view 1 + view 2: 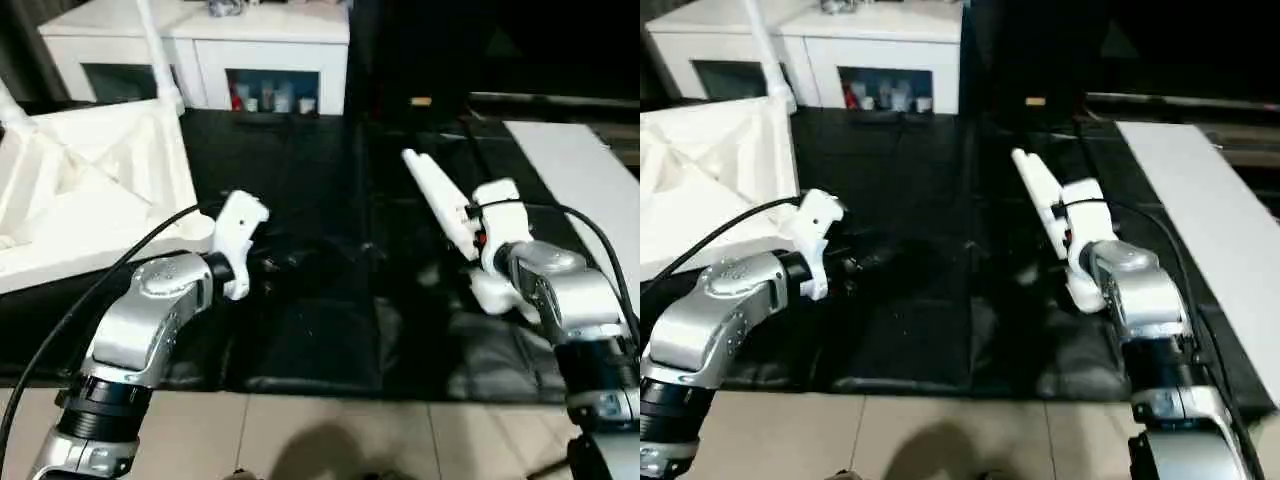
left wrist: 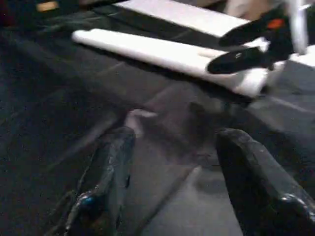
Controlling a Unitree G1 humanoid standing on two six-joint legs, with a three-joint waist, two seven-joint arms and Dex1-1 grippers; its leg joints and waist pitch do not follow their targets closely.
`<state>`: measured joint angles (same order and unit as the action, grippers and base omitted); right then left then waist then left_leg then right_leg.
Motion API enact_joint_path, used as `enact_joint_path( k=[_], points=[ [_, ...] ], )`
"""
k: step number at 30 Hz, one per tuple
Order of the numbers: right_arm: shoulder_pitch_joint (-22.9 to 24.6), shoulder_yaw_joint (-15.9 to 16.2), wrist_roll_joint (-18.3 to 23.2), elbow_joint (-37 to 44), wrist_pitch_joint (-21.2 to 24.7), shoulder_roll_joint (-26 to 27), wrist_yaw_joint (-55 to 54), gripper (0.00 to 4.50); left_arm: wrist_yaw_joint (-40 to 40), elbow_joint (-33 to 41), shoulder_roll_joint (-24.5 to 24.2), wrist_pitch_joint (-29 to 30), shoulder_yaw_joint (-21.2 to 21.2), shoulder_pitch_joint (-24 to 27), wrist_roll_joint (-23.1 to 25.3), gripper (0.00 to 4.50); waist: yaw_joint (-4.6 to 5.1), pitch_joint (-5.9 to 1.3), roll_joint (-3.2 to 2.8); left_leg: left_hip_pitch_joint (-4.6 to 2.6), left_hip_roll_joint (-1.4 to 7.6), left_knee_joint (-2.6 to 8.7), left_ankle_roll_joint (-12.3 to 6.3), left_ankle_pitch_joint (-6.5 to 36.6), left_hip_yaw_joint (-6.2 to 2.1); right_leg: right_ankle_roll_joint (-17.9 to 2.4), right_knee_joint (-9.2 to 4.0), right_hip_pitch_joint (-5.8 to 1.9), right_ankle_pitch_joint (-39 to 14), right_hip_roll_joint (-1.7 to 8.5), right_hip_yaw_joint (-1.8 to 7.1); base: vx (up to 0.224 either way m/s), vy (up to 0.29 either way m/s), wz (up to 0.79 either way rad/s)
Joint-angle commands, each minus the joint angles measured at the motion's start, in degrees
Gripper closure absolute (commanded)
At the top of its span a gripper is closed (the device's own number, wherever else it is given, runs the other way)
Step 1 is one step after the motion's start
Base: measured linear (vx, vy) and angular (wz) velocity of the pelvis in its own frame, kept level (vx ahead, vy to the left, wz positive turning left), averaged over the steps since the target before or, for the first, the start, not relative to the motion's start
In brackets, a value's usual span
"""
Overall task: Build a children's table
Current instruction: Pick table leg
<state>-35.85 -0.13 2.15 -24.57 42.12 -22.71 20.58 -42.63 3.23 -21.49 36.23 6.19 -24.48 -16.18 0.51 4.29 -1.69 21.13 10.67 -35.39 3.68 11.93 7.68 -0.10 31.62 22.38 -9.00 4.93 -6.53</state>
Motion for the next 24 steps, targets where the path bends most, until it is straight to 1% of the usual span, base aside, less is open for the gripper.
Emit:
enact_joint_path(
  k=[1,2,3,4,5,6,7,8,9,10,11,12,13,14,15,16,17,18,19,20,21,22,23,24],
  points=[
    [-1.07,-0.15,0.0,-1.42,-0.48,-0.49,0.44,0.0,-0.71,1.21,-0.55,0.82,0.51,-1.1,-0.51,1.19,0.28,-2.51,-0.7,-0.62,3.84,8.6,1.92,41.0,-1.75,-2.7,-1.56,-3.66,-29.49,1.65,0.38,-0.07,0.035,-0.07],
    [-2.51,0.09,-0.2,-4.64,-1.21,-0.48,0.56,0.0,-0.58,1.17,-0.41,1.34,0.21,-1.5,-0.4,1.2,-0.31,-2.26,-1.01,0.51,5.19,11.36,2.64,45.02,-1.2,-4.1,3.45,-5.06,-24.02,1.4,1.04,-0.094,-0.001,-0.01],
    [-4.4,0.09,-0.03,-9.05,-2.57,-0.09,1.25,0.0,-0.44,1.06,-0.36,0.82,0.06,-1.89,-0.03,1.2,-0.67,-2.1,-0.74,1.47,5.69,12.55,2.79,46.25,-0.88,-4.15,6.34,-5.69,-21.64,1.5,1.88,-0.088,-0.044,0.04],
    [-5.34,-0.23,0.02,-11.26,-3.37,0.29,0.89,0.0,-0.35,1.04,-0.41,0.79,0.05,-2.03,0.01,0.91,-2.26,-1.57,0.17,1.66,5.26,13.45,2.42,46.13,1.17,-2.83,8.62,-5.28,-25.52,0.82,3.78,-0.088,-0.044,0.04],
    [-6.02,-0.32,-0.03,-13.01,-4.3,0.54,0.81,0.0,-0.35,0.92,-0.65,0.01,0.36,-2.1,0.64,0.77,-2.19,-1.83,1.92,-0.53,3.07,9.68,2.18,40.95,2.13,-1.13,4.26,-2.31,-37.04,0.82,5.01,-0.032,-0.113,0.12],
    [-6.37,-0.25,0.02,-13.93,-4.64,0.7,1.18,0.0,-0.25,0.8,-0.73,-0.19,0.49,-2.15,0.92,0.75,-1.14,-1.69,4.31,-9.49,-3.08,-8.83,1.73,18.29,2.95,5.06,-10.8,10.08,-72.64,4.65,3.76,-0.015,-0.093,-0.02],
    [-6.64,-0.19,0.06,-14.67,-4.9,0.83,1.46,0.0,-0.17,0.71,-0.79,-0.35,0.59,-2.18,1.15,0.79,-1.11,-2.74,4.2,-0.78,-3.33,-6.47,-1.54,9.12,0.11,4.34,-6.68,-0.02,-68.1,7.96,7.86,0.045,-0.1,-0.17],
    [-7.47,0.01,0.09,-16.73,-6.0,1.16,2.47,0.0,-0.15,0.73,-1.01,-0.34,0.85,-2.23,1.26,0.79,-2.92,-3.87,3.24,0.75,-1.67,-0.89,-1.26,9.1,-0.85,3.73,-3.01,-3.14,-54.93,6.88,7.02,0.047,-0.021,-0.26],
    [-8.78,0.17,0.34,-19.48,-6.94,1.64,4.18,0.0,-0.42,1.42,-1.44,-0.16,1.47,-2.12,1.11,0.79,-3.77,-4.79,2.06,-1.27,-0.68,1.41,-1.8,7.85,-0.6,0.38,-2.17,-2.38,-42.44,5.22,6.79,0.011,-0.057,0.08],
    [-9.02,0.22,0.38,-19.95,-7.12,1.73,4.53,0.0,-0.47,1.63,-1.47,0.03,1.54,-2.08,0.98,0.79,-2.76,-5.33,2.12,-2.76,-0.5,2.65,-3.44,4.58,-0.21,-5.53,-0.09,-1.49,-23.57,2.34,5.29,-0.048,-0.05,0.23],
    [-9.58,0.31,0.44,-21.04,-7.57,1.88,5.18,0.0,-0.65,2.12,-1.51,0.49,1.68,-1.99,0.68,0.79,-2.28,-4.88,1.51,-2.2,0.04,3.42,-5.44,2.59,0.58,-12.43,-0.2,-1.78,-10.03,2.13,4.96,-0.068,-0.081,0.3],
    [-10.14,0.46,0.38,-22.12,-7.88,1.96,5.66,0.0,-0.53,2.62,-1.26,0.23,1.69,-1.81,0.61,0.79,-1.94,-3.9,2.12,-2.18,0.1,3.5,-5.86,10.18,0.97,-12.49,-2.01,-1.33,-17.97,1.59,4.11,-0.076,-0.041,0.12],
    [-10.7,0.55,0.27,-23.34,-8.44,1.99,5.94,0.0,-0.44,2.82,-1.1,0.09,1.66,-1.74,0.59,0.79,-1.9,-3.54,2.26,-2.96,-0.31,2.87,-5.51,14.22,1.26,-10.1,-3.41,-0.71,-26.79,1.55,3.45,-0.076,-0.041,0.12],
    [-11.3,0.65,0.08,-24.73,-9.05,2.01,6.13,0.0,-0.33,3.05,-0.94,0.18,1.65,-1.63,0.52,0.79,-1.71,-3.41,2.54,-4.26,-1.1,1.89,-4.49,17.22,1.67,-6.6,-5.18,0.55,-37.18,1.67,2.74,-0.057,-0.02,0.14],
    [-12.06,0.93,-0.34,-26.54,-9.88,1.99,6.17,0.0,-0.24,3.32,-0.87,0.28,1.81,-1.44,0.58,0.79,-1.7,-3.36,2.05,-4.72,-1.0,1.78,-4.4,18.03,1.52,-5.49,-5.79,0.83,-39.63,1.88,2.12,0.0,0.0,0.0],
    [-12.61,1.12,-0.67,-27.93,-10.56,2.01,6.16,0.0,-0.22,3.49,-0.91,0.34,1.98,-1.25,0.67,0.79,-1.18,-3.07,1.24,-5.05,-0.19,1.94,-4.55,20.7,1.31,-3.18,-7.02,0.75,-40.87,1.84,0.02,0.0,0.0,0.0],
    [-12.93,1.2,-0.85,-28.77,-10.98,2.04,6.16,0.0,-0.22,3.59,-0.94,0.41,2.08,-1.12,0.7,0.79,-0.92,-3.02,0.99,-5.08,0.36,2.22,-4.52,22.36,1.1,-1.89,-7.51,0.33,-40.05,1.59,-1.17,0.0,0.0,0.0],
    [-13.41,1.26,-1.1,-30.03,-11.68,2.09,6.21,0.0,-0.21,3.68,-1.0,0.45,2.22,-0.97,0.74,0.79,-0.54,-2.74,-0.45,-5.0,3.03,3.98,-3.85,29.32,0.12,-0.5,-6.8,-1.08,-34.66,1.33,-3.34,-0.055,-0.01,-0.06],
    [-13.89,1.67,-1.63,-31.1,-12.16,2.14,6.32,0.0,-0.21,3.72,-1.16,0.38,2.38,-0.91,0.89,0.79,-1.95,-2.04,-1.54,-0.62,8.94,10.27,-2.15,40.4,-1.71,-2.76,5.8,-5.32,-18.39,1.32,-1.54,-0.055,-0.01,-0.06],
    [-13.89,1.67,-1.63,-31.1,-12.16,2.14,6.32,0.0,-0.21,3.72,-1.16,0.38,2.38,-0.91,0.89,0.79,-2.97,-1.95,-1.46,0.08,9.04,11.01,-1.24,43.09,-0.85,-4.07,8.02,-4.59,-11.52,1.42,-0.72,-0.098,-0.025,0.02],
    [-14.42,1.9,-2.06,-32.32,-12.76,2.18,6.54,0.0,-0.16,3.72,-1.3,0.35,2.5,-0.91,0.92,0.79,-3.23,-2.86,1.45,-3.95,5.87,8.21,-0.91,39.96,0.46,-3.0,6.69,-2.14,-20.54,2.88,4.48,-0.003,-0.112,0.08],
    [-15.01,1.96,-2.28,-33.6,-13.18,2.3,6.74,0.0,-0.23,3.7,-1.46,0.37,2.53,-0.95,0.88,0.79,-3.18,-2.87,2.77,-4.51,2.3,4.59,1.14,34.38,1.37,-3.06,1.17,-0.15,-32.7,4.34,5.22,-0.003,-0.112,0.08],
    [-15.52,2.23,-2.66,-34.7,-13.35,2.38,6.97,0.0,-0.33,3.63,-1.68,0.35,2.57,-1.03,0.93,0.79,-3.7,-3.46,3.71,-3.05,-0.18,1.33,0.91,23.92,2.08,-0.7,-1.37,-0.15,-42.96,5.57,5.07,0.062,-0.144,-0.07],
    [-15.66,2.31,-2.77,-35.01,-13.39,2.4,7.03,0.0,-0.35,3.62,-1.73,0.35,2.58,-1.05,0.94,0.79,-5.73,-4.62,3.87,-0.56,0.23,0.77,-1.09,7.47,1.41,1.93,-1.46,-2.27,-44.08,6.89,7.32,0.008,-0.114,-0.06]
  ],
)
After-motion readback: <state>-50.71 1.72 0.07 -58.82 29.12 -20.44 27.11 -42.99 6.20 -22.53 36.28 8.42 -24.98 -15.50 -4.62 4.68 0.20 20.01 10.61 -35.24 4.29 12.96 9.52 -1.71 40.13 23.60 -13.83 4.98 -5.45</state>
